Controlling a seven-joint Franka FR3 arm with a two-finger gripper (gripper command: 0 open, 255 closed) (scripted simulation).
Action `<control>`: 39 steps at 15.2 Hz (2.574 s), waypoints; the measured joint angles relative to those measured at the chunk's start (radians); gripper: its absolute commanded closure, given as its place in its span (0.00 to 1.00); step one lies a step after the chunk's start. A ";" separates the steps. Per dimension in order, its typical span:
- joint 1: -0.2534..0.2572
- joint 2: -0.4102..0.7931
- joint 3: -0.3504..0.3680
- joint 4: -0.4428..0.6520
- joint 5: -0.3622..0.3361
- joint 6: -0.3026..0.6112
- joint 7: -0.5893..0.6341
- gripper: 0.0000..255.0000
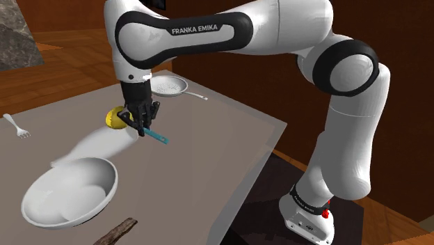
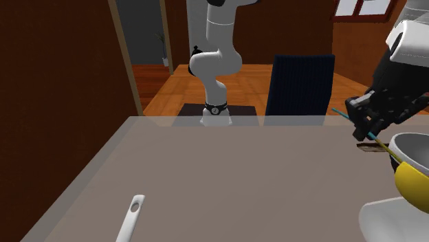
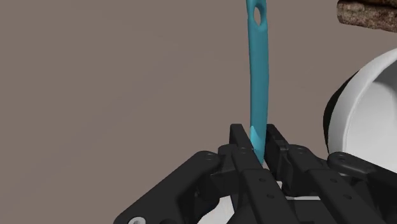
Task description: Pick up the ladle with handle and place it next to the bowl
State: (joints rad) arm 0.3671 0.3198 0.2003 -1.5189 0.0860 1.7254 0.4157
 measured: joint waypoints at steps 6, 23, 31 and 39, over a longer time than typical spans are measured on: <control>-0.001 0.007 -0.001 -0.068 0.000 0.074 -0.009 1.00; 0.004 0.069 -0.004 -0.196 -0.006 0.277 -0.024 1.00; 0.004 0.080 -0.006 -0.201 -0.007 0.293 -0.026 0.00; 0.001 0.072 -0.006 -0.184 -0.006 0.255 -0.026 0.00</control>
State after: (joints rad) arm 0.3685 0.3914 0.1942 -1.7033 0.0795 1.9804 0.3894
